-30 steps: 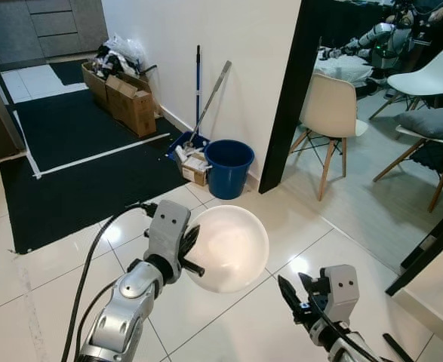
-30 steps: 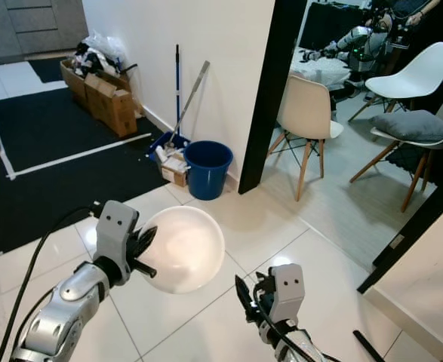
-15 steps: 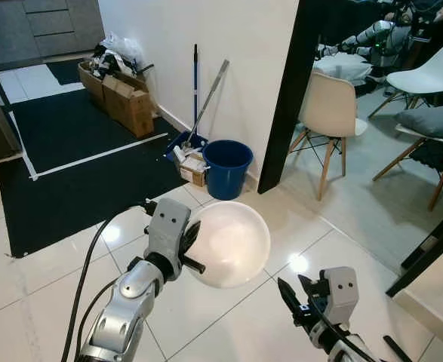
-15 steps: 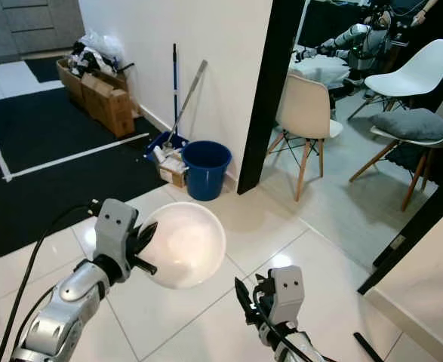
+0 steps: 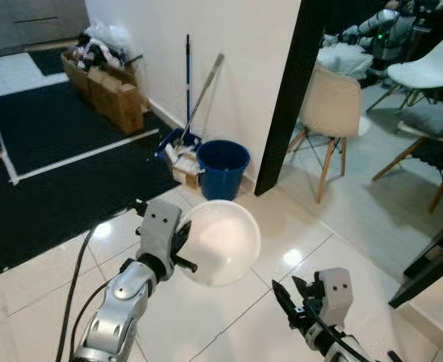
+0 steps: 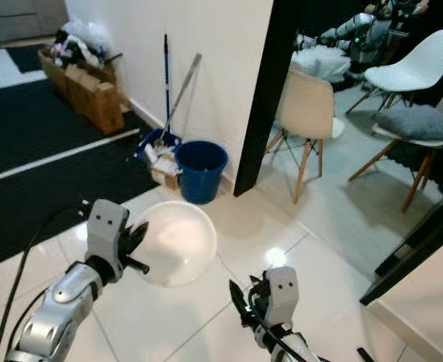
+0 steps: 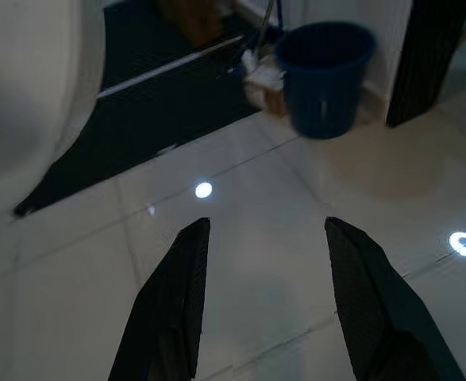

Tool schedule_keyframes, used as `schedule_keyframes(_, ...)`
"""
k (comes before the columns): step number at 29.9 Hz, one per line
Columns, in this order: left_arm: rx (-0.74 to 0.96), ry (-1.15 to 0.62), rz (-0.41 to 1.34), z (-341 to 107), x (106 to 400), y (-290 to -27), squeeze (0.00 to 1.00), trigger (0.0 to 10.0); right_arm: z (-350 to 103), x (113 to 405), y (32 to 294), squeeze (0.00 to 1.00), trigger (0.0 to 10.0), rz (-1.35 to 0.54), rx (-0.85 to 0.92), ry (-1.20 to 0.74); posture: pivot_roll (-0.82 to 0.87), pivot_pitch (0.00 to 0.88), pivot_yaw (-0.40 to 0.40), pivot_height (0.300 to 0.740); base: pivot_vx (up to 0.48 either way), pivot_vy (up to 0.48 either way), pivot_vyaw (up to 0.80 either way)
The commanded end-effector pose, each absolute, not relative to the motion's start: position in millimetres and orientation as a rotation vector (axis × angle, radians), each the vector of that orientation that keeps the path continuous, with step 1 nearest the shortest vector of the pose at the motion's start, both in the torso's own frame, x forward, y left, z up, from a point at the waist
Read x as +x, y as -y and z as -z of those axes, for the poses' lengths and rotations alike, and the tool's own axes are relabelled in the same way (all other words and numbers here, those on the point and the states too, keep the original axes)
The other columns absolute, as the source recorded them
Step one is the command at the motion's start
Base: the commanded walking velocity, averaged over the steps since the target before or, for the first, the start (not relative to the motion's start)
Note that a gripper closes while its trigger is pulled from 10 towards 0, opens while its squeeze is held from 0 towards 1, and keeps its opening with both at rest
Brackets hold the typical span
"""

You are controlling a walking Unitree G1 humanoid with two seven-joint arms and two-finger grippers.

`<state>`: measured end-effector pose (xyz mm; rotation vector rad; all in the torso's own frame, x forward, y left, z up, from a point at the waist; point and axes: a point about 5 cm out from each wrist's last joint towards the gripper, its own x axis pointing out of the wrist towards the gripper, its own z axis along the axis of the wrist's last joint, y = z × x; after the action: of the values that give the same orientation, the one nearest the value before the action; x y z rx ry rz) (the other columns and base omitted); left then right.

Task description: Setting the table

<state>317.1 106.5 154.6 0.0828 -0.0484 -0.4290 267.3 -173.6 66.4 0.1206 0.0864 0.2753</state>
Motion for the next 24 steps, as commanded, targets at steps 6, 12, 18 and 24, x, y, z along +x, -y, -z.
schedule_keyframes(6, 0.087, 0.044, 0.442, -152.0, 316.0, -103.2, 0.00, 10.0, -63.8, 264.5, 177.2, 0.00, 10.0, -0.268, 0.113, -0.102, 0.05, 0.092, 0.056, 0.740, 0.480, 0.000, 0.00)
schedule_keyframes(12, 0.087, 0.044, 0.442, -152.0, 316.2, -103.2, 0.00, 10.0, -64.3, 264.5, 176.9, 0.00, 10.0, -0.270, 0.112, -0.101, 0.05, 0.093, 0.056, 0.740, 0.480, 0.000, 0.32)
schedule_keyframes(18, 0.088, 0.045, 0.443, -151.8, 316.3, -103.2, 0.00, 10.0, -65.5, 264.4, 175.0, 0.00, 10.0, -0.281, 0.110, -0.095, 0.05, 0.092, 0.057, 0.740, 0.480, 0.000, 0.78)
schedule_keyframes(24, 0.088, 0.045, 0.446, -151.9, 316.1, -103.3, 0.00, 10.0, -66.3, 264.5, 173.6, 0.00, 10.0, -0.288, 0.109, -0.092, 0.05, 0.092, 0.059, 0.740, 0.480, 0.000, 0.80)
